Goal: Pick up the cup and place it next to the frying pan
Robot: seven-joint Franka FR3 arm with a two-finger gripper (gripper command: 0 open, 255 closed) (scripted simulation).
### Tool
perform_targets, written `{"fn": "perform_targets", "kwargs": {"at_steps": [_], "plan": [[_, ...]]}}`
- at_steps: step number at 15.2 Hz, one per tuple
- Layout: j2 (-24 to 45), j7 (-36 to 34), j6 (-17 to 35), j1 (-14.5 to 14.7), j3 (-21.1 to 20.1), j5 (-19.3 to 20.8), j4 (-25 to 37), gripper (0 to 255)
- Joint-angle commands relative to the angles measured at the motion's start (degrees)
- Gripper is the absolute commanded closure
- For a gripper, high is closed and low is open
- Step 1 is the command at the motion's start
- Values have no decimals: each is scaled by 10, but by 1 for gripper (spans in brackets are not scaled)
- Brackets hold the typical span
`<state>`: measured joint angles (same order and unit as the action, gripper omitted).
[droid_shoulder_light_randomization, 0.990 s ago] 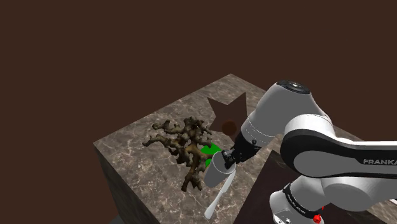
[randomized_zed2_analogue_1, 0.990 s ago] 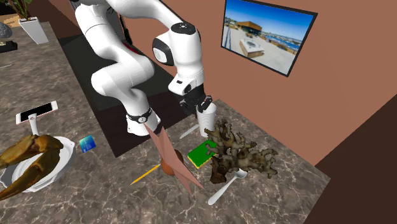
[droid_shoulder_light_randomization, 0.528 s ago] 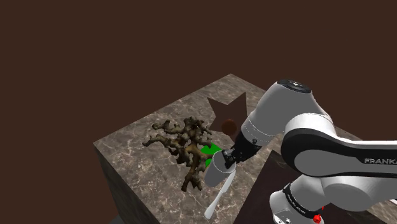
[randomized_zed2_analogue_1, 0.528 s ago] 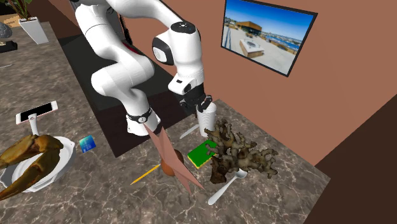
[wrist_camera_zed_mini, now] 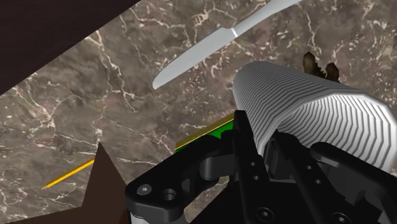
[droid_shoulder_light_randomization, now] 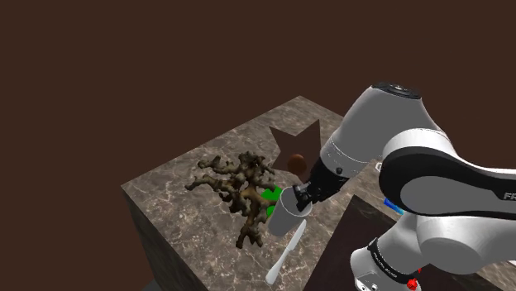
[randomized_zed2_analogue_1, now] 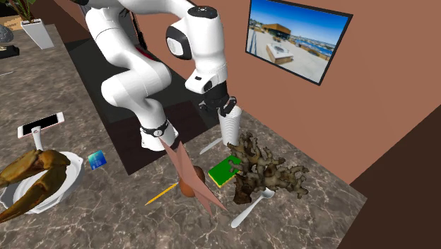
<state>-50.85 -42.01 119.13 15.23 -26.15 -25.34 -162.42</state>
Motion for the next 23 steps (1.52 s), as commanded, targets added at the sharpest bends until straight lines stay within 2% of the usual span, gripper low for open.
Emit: {"fn": "perform_targets", "kwargs": {"at_steps": [1,23], "plan": [[-8,-1,-19,-2,6,6,11,255],[-22,-16,-189,-26,59,62,169,255]]}}
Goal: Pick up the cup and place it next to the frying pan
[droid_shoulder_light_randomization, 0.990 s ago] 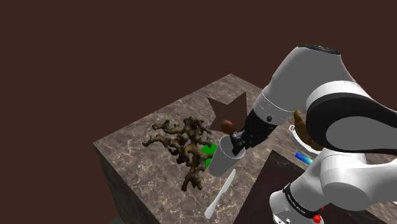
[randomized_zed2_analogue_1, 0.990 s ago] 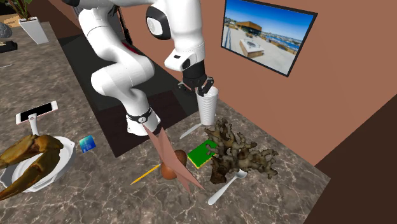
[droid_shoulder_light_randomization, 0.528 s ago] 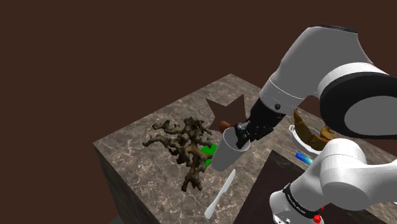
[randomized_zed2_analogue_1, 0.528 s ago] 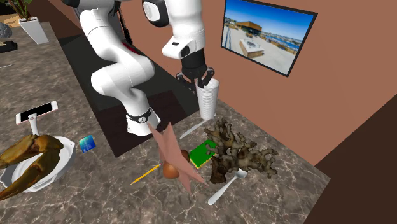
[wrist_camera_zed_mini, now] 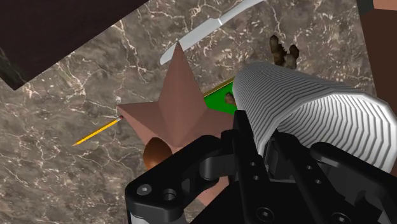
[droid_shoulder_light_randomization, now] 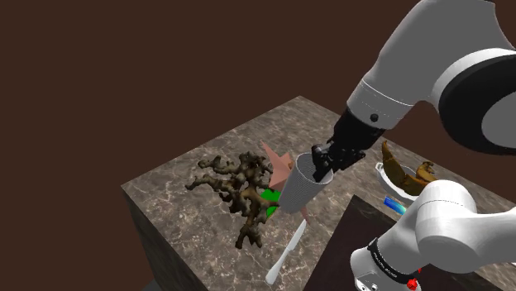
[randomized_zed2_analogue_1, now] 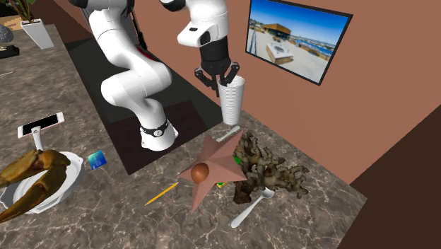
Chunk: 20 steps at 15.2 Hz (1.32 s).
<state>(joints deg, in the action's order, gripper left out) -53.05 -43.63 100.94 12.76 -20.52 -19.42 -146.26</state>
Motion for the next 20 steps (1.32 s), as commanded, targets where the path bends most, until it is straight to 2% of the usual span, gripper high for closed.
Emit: {"fn": "perform_targets", "kwargs": {"at_steps": [1,12,20], "plan": [[2,0,-14,-2,5,5,16,255],[22,-8,-85,-11,22,23,108,255],[-67,91,-118,-27,135,93,31,255]]}}
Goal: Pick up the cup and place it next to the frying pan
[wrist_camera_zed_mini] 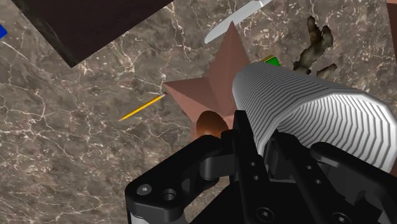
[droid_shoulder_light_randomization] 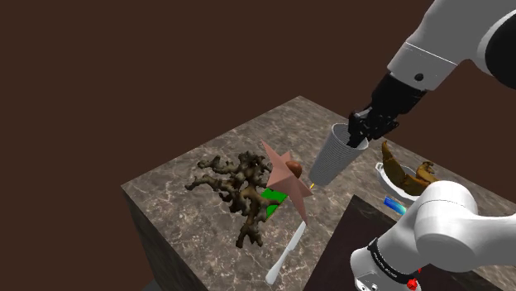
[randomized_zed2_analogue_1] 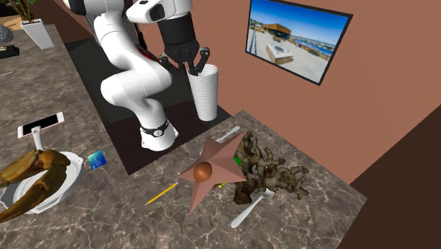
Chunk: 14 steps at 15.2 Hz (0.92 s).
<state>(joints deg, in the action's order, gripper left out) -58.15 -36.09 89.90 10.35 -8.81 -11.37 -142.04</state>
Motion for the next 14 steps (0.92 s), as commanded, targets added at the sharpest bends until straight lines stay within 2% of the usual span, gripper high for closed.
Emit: {"fn": "perform_targets", "kwargs": {"at_steps": [1,8,14], "plan": [[-25,28,-11,-7,33,23,-18,255],[-65,121,-31,-40,139,110,-46,255],[-68,203,-34,-70,234,191,-45,255]]}}
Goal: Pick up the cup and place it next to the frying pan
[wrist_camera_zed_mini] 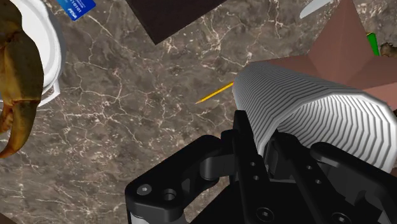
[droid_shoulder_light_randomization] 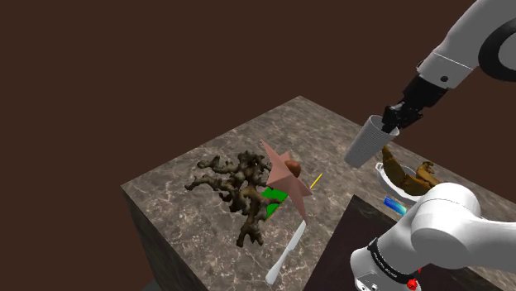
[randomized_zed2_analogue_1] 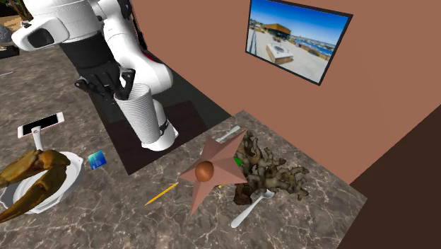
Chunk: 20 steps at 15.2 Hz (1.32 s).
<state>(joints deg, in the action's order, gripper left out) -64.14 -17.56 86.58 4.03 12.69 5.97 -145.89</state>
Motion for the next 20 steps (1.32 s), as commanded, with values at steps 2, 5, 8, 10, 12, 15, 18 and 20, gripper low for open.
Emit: {"fn": "perform_targets", "kwargs": {"at_steps": [2,5,8,10,12,15,18,20], "plan": [[-2,45,1,-16,51,44,0,255],[12,85,6,-25,99,81,13,255],[32,125,14,-31,147,116,33,255],[48,151,20,-31,179,137,49,255],[66,176,27,-29,212,157,68,255],[96,214,38,-21,261,181,100,255],[128,252,49,-6,312,201,138,255],[151,277,57,7,347,210,166,255]]}}
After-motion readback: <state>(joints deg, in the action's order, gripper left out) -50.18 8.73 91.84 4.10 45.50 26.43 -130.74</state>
